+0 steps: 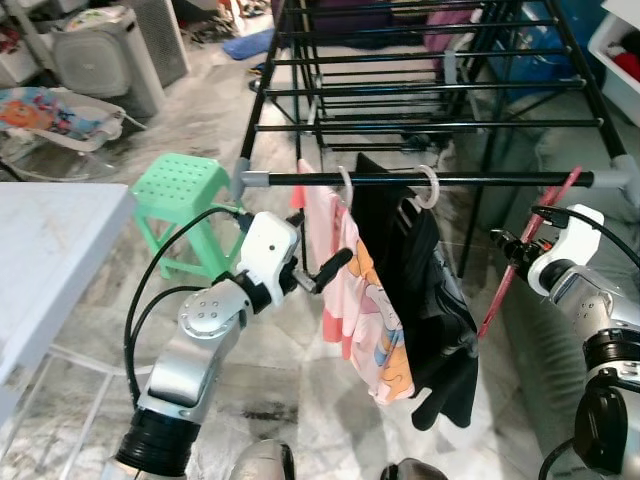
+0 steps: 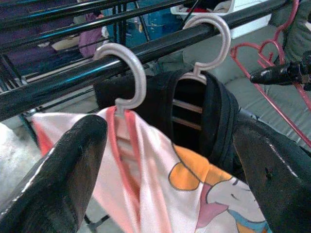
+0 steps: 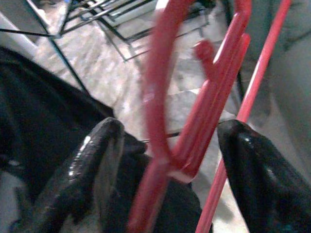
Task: Hang hanger
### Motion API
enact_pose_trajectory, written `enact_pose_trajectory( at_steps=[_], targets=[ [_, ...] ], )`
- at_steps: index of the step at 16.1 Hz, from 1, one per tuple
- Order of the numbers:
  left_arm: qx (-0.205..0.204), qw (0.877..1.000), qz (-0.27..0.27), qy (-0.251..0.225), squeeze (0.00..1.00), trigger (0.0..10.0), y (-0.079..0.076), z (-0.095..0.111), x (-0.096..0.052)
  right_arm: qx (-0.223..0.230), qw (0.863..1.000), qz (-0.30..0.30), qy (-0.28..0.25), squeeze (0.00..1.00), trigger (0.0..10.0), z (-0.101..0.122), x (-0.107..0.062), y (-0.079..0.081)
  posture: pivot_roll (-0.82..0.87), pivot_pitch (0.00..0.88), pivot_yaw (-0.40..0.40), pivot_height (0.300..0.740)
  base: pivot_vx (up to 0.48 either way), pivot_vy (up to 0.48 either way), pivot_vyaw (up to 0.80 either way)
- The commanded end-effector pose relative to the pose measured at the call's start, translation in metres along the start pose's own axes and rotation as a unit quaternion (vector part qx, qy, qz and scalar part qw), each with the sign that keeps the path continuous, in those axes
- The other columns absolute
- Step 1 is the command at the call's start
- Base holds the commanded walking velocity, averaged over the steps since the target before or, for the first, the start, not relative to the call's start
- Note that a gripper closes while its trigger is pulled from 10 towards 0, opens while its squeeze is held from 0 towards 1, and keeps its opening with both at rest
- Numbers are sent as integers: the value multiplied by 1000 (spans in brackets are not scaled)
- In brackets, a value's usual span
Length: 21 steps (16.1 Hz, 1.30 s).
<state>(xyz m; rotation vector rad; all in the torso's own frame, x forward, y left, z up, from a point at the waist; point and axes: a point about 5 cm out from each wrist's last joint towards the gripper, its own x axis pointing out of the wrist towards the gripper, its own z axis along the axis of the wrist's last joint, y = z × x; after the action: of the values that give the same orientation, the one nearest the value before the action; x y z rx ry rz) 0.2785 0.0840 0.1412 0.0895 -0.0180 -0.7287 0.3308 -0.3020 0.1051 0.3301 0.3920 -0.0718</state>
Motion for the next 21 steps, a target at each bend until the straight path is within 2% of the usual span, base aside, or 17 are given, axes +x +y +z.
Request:
enact_pose_trajectory(
  at_steps=[1, 4, 6, 8, 9, 10, 11, 15, 16, 17, 20, 21],
  targets=[
    [6, 1000, 6, 5, 0, 10000, 2, 1, 0, -9, 1000, -2, -7, 1000, 10000, 6, -1, 0, -3, 102, 76, 740, 0, 0, 0],
    [4, 1000, 5, 4, 0, 10000, -6, -4, -2, -39, 998, -37, -16, 1000, 10000, 2, -3, 0, -14, 72, 53, 740, 0, 0, 0],
    [-6, 1000, 14, 9, 0, 10000, -4, -9, -2, -68, 997, -26, -10, 1000, 10000, -4, -7, 10, -22, 63, 54, 740, 0, 0, 0],
    [-16, 1000, 20, 15, 0, 10000, -3, -16, -2, -92, 995, -36, -14, 1000, 10000, -12, -18, 10, -63, 33, 59, 740, 0, 0, 0],
    [-16, 1000, 20, 15, 0, 10000, -3, -16, -2, -92, 995, -36, -14, 1000, 10000, -12, -18, 10, -63, 33, 59, 740, 0, 0, 0],
    [-18, 1000, 17, 17, 0, 10000, -6, -19, 0, -120, 992, -42, -26, 1000, 10000, -19, -29, 11, -76, 9, 52, 740, 0, 0, 0],
    [-19, 1000, 16, 17, 0, 10000, -8, -21, 2, -119, 991, -46, -36, 1000, 10000, -23, -35, 12, -77, 2, 51, 740, 0, 0, 0],
    [-26, 999, 20, 14, 0, 10000, -13, -24, 7, -162, 982, -62, -76, 1000, 10000, -31, -49, 17, -81, 0, 51, 740, 0, 0, 0],
    [-22, 999, 26, 14, 0, 10000, -13, -25, 7, -171, 978, -72, -90, 1000, 10000, -33, -55, 18, -81, 0, 51, 740, 0, 0, 0],
    [-16, 999, 48, 15, 0, 10000, -7, -25, 5, -220, 965, -78, -119, 1000, 10000, -34, -65, 22, -79, 0, 43, 740, 0, 0, 0],
    [-18, 996, 81, 18, 0, 10000, 2, -27, 1, -251, 951, -107, -143, 1000, 10000, -36, -80, 24, -85, 0, 40, 740, 0, 0, 0],
    [-22, 995, 92, 14, 0, 10000, 2, -26, 0, -256, 947, -120, -154, 788, 10000, -39, -89, 25, -86, 0, 37, 740, 0, 0, 0]
  ],
)
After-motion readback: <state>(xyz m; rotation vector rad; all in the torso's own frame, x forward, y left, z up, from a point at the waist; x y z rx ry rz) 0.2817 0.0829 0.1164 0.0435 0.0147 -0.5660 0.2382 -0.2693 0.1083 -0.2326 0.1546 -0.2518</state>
